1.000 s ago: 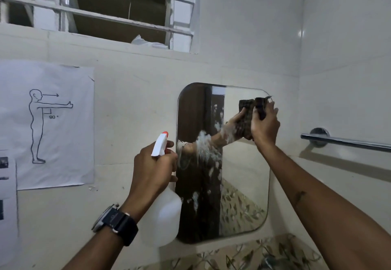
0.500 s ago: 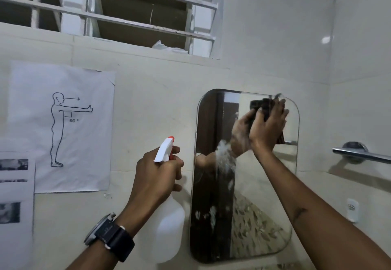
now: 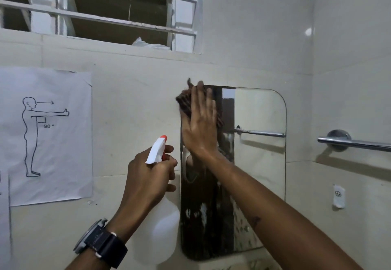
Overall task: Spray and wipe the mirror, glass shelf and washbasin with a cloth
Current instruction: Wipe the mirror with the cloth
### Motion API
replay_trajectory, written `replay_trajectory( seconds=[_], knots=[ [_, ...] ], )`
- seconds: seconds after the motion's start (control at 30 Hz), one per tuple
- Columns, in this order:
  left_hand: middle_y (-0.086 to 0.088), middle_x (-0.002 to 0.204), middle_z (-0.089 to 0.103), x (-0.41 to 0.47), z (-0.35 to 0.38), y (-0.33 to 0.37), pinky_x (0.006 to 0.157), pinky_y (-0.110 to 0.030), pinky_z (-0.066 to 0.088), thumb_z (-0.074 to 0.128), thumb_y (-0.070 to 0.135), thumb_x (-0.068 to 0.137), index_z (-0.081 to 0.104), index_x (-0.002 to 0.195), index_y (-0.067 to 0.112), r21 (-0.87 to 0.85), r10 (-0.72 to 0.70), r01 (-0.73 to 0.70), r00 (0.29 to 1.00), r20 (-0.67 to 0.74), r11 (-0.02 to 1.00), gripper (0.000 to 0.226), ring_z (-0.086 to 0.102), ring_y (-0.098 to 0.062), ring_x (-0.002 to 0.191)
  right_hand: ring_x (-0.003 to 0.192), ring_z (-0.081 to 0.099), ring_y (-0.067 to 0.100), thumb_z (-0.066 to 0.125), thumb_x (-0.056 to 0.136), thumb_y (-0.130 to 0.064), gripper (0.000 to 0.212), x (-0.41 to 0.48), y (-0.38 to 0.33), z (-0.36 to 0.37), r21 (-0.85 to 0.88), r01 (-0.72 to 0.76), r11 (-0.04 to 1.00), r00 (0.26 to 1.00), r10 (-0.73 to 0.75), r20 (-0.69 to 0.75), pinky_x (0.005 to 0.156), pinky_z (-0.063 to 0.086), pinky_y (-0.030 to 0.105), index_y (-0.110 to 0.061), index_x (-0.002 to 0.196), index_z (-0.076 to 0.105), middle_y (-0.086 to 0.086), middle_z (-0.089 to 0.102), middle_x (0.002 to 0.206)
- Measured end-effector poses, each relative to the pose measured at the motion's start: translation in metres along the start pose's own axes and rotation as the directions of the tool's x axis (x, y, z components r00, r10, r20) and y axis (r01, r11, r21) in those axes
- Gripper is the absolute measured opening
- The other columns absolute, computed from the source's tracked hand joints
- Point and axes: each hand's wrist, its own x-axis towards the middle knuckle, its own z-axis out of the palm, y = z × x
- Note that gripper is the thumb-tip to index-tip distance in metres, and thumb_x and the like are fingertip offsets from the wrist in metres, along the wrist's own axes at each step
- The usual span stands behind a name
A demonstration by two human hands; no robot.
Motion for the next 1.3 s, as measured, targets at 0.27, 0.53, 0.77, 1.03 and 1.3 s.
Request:
replay_trajectory(
  seconds=[0.27, 0.53, 0.77, 1.03, 1.3],
  knots=[
    [-0.011, 0.085, 0.073, 0.008, 0.003, -0.004, 0.049, -0.030, 0.057, 0.059, -0.004, 0.088, 0.073, 0.109, 0.018, 0.014, 0.002, -0.002, 1.000, 0.005, 1.000, 0.033, 0.064, -0.018, 0.060, 0.156, 0.005, 0.035, 0.044, 0.104, -0.027, 0.065, 0.011, 0.142, -0.071, 0.071, -0.446, 0.892, 0.872, 0.451, -0.192, 0.127, 0.008, 0.052, -0.015, 0.160, 0.015, 0.008, 0.011, 0.169],
    [-0.014, 0.087, 0.073, 0.007, 0.015, -0.013, 0.052, -0.034, 0.060, 0.062, -0.002, 0.089, 0.071, 0.110, 0.020, 0.023, -0.020, 0.019, 0.999, 0.042, 1.000, 0.031, 0.066, -0.021, 0.066, 0.155, 0.000, 0.037, 0.044, 0.105, -0.021, 0.062, 0.005, 0.159, -0.083, 0.098, -0.540, 0.836, 0.814, 0.548, -0.193, 0.126, 0.007, 0.051, -0.006, 0.159, 0.018, 0.012, 0.008, 0.169],
    [-0.012, 0.089, 0.073, 0.001, 0.013, -0.013, 0.048, -0.030, 0.059, 0.064, 0.007, 0.082, 0.071, 0.113, 0.019, 0.001, -0.051, 0.051, 0.997, 0.061, 0.999, 0.034, 0.066, -0.021, 0.066, 0.157, -0.002, 0.024, 0.042, 0.100, -0.037, 0.068, -0.008, 0.044, -0.021, 0.079, -0.240, 0.968, 0.960, 0.249, -0.132, 0.128, 0.001, 0.046, -0.018, 0.160, 0.017, 0.001, 0.011, 0.169],
    [-0.008, 0.092, 0.073, -0.014, 0.002, -0.007, 0.046, -0.027, 0.056, 0.057, 0.017, 0.066, 0.071, 0.100, 0.029, 0.008, -0.069, 0.068, 0.996, 0.051, 0.998, 0.038, 0.065, -0.022, 0.067, 0.157, -0.008, 0.024, 0.038, 0.101, -0.029, 0.068, -0.035, 0.012, -0.002, -0.036, 0.085, 0.996, 0.992, -0.081, 0.095, 0.127, 0.005, 0.050, -0.012, 0.161, 0.010, 0.005, 0.002, 0.170],
    [-0.004, 0.089, 0.071, -0.023, 0.015, -0.011, 0.061, -0.039, 0.064, 0.059, -0.005, 0.090, 0.062, 0.130, 0.032, 0.105, 0.000, -0.002, 1.000, 0.027, 0.994, 0.054, 0.070, -0.033, 0.075, 0.156, -0.011, 0.025, 0.041, 0.105, -0.031, 0.069, -0.149, 0.013, 0.005, -0.023, 0.143, 0.989, 0.945, -0.130, 0.300, 0.126, 0.010, 0.052, -0.016, 0.161, 0.005, 0.000, -0.007, 0.170]
  ],
)
